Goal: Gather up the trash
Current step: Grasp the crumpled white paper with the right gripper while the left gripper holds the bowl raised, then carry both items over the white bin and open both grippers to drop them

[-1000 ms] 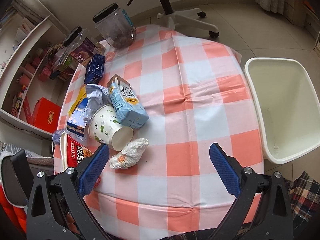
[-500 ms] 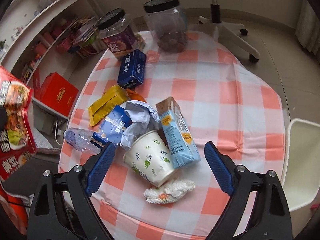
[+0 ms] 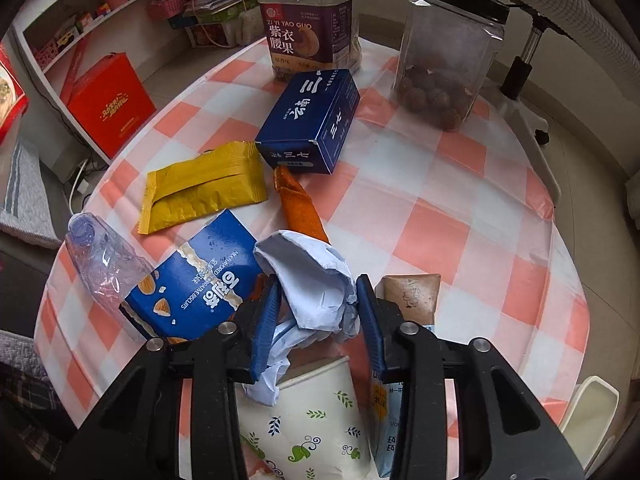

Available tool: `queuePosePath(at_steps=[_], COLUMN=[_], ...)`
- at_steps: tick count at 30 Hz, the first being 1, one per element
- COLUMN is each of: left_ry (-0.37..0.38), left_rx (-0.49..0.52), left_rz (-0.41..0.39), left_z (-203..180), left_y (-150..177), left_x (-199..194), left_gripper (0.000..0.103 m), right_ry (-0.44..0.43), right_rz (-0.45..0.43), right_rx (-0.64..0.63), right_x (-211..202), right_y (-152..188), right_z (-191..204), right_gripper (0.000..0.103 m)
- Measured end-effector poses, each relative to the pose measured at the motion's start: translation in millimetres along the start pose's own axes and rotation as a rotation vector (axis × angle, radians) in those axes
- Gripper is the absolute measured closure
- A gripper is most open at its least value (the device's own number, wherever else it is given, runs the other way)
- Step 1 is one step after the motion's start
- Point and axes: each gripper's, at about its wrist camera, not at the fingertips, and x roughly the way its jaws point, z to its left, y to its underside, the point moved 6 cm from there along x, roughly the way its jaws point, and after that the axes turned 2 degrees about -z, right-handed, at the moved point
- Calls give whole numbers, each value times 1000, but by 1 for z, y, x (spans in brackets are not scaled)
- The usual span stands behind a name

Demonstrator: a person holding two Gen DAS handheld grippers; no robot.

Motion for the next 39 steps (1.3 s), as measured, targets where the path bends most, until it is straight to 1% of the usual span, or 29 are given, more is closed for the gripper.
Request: queuePosePath(at_steps=[3, 6, 9, 16, 20, 22, 26, 31, 33, 35, 39], left_ry=[4, 8, 18, 30, 46, 55, 71, 86, 93, 103, 130], left_rx=[-15, -26, -33, -20, -8, 1, 32, 74, 89, 104, 127], left_rz=[-3, -9, -10, -16, -10, -7, -8, -8, -9, -8, -4], left_z=[2, 3, 1, -10, -20, -27, -42, -64, -72, -81, -102], left_y=[0, 1, 4, 8, 11, 14, 18, 26, 29, 31, 36], left_x=[1, -2, -3, -3, -1, 0, 4, 9, 10, 12, 14], left_gripper=[72, 72, 72, 72, 72, 72, 72, 72, 72, 72, 72], right_ry=[-31, -51, -73, -49, 14, 45, 135, 245, 273, 316, 410], right_rz=[-43, -101, -139, -250, -302, -326, -378, -405, -410, -422, -442], right_rx=[44, 74, 106, 159, 198, 244, 357, 533, 595, 637, 677], right_x=[-12, -34, -56, -106, -128, -138, -158, -178, -186, -196, -216], right_y=[-3, -6, -7, 0, 12, 21, 42, 70, 81, 93, 115], right_z=[-1, -3, -8, -33, -60, -79, -126, -190, -212, -231, -259], right_gripper=[68, 68, 67, 67, 67, 66, 66, 66, 65, 65, 65])
